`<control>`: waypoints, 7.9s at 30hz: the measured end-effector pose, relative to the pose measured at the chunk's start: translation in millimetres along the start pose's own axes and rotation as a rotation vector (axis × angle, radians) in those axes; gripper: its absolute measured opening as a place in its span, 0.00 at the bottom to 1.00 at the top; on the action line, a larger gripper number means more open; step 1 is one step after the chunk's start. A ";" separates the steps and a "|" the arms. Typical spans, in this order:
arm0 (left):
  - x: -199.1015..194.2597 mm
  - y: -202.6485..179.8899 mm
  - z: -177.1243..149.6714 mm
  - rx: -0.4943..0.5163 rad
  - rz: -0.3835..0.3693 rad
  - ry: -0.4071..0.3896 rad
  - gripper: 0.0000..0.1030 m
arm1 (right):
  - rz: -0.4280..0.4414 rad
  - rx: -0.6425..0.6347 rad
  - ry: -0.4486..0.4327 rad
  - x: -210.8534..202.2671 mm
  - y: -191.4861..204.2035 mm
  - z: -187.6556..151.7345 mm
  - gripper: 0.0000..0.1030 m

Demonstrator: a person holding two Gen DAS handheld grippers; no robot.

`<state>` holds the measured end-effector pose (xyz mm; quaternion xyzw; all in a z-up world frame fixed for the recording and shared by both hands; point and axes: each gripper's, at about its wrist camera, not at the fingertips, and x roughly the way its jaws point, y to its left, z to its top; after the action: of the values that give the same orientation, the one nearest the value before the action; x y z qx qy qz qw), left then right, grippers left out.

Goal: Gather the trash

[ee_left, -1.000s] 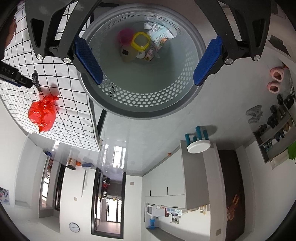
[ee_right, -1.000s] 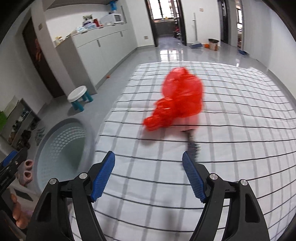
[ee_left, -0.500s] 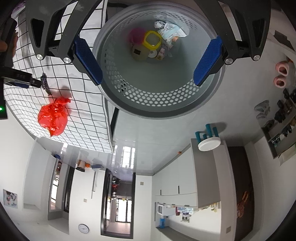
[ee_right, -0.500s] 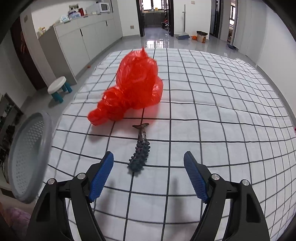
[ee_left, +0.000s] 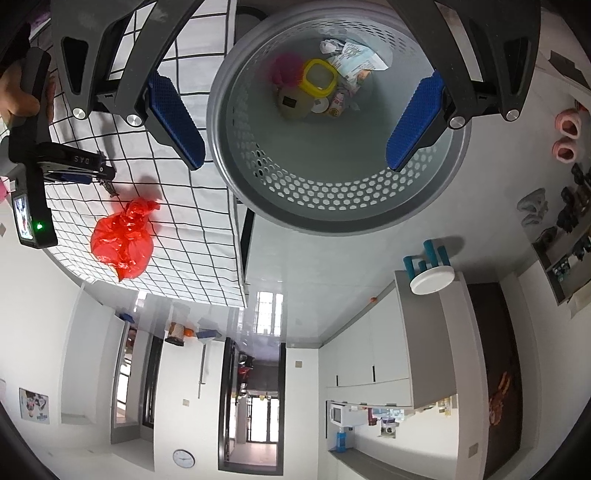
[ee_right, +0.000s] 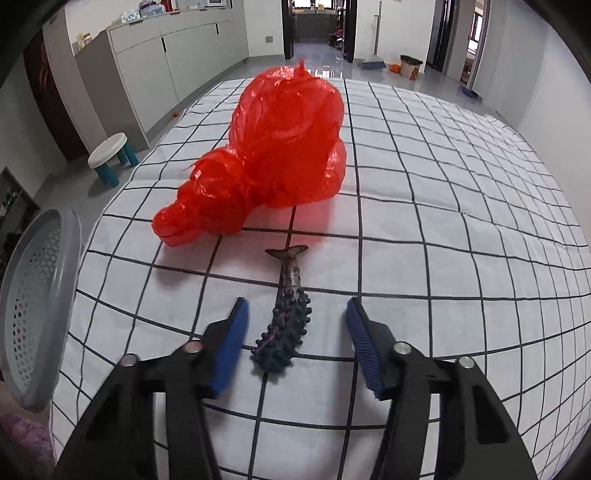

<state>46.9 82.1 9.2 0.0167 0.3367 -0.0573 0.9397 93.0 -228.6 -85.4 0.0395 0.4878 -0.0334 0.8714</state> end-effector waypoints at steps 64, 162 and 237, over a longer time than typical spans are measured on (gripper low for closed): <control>105.8 -190.4 38.9 0.226 -0.165 0.163 0.36 | 0.241 0.283 -0.089 -61.7 -101.7 22.5 0.19; 24.7 94.7 -6.6 -0.069 0.209 0.169 0.93 | 0.402 -0.176 -0.015 -53.1 218.7 1.4 0.50; 19.6 95.5 -3.7 -0.066 0.260 0.138 0.94 | 0.392 -0.184 -0.010 -52.5 217.7 0.2 0.56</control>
<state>70.9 175.3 -6.8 0.0332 0.3973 0.0772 0.9138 86.9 -11.0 -32.7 0.0537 0.4674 0.1810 0.8637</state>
